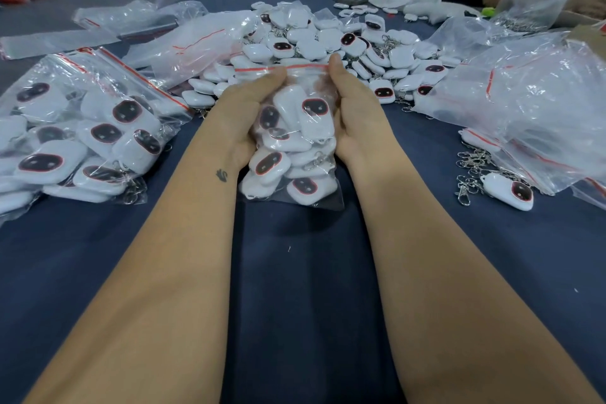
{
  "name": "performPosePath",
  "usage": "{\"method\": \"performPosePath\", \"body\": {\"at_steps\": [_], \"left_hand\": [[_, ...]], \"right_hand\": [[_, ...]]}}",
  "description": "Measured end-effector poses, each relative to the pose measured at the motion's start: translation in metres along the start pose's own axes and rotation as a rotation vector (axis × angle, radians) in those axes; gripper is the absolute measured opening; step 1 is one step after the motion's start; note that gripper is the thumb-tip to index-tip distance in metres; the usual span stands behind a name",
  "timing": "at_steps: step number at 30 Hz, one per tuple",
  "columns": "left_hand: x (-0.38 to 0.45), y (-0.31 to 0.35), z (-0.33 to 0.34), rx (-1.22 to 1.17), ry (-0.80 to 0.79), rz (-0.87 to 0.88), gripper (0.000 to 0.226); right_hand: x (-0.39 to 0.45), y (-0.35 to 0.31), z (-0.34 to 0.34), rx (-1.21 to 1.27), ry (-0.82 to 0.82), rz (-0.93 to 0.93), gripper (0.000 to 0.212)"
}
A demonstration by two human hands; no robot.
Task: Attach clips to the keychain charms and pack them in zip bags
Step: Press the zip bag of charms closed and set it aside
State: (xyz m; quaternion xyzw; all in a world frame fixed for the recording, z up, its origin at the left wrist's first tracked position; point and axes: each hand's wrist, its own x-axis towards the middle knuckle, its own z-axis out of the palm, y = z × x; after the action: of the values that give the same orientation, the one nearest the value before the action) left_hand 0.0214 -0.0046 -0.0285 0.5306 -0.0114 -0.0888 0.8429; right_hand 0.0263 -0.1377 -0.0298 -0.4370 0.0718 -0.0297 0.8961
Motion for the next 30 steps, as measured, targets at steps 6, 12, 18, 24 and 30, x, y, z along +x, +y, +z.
{"method": "performPosePath", "body": {"at_steps": [6, 12, 18, 24, 30], "left_hand": [[0.003, -0.004, -0.001, 0.058, 0.057, 0.087, 0.019], [0.006, -0.004, -0.002, 0.035, 0.089, 0.075, 0.018], [0.008, -0.006, -0.003, 0.022, 0.076, 0.077, 0.013], [0.009, -0.004, -0.002, -0.013, 0.142, 0.099, 0.014], [0.008, -0.006, 0.000, -0.016, 0.149, 0.136, 0.007]], "right_hand": [[0.002, -0.002, -0.006, -0.068, -0.057, 0.047, 0.017], [-0.001, 0.001, -0.001, -0.107, -0.028, 0.000, 0.004], [-0.001, 0.000, -0.002, -0.145, 0.035, -0.069, 0.009], [-0.002, -0.001, -0.002, -0.216, 0.023, -0.135, 0.017], [-0.007, 0.000, 0.000, -0.300, 0.000, -0.135, 0.014]]}}
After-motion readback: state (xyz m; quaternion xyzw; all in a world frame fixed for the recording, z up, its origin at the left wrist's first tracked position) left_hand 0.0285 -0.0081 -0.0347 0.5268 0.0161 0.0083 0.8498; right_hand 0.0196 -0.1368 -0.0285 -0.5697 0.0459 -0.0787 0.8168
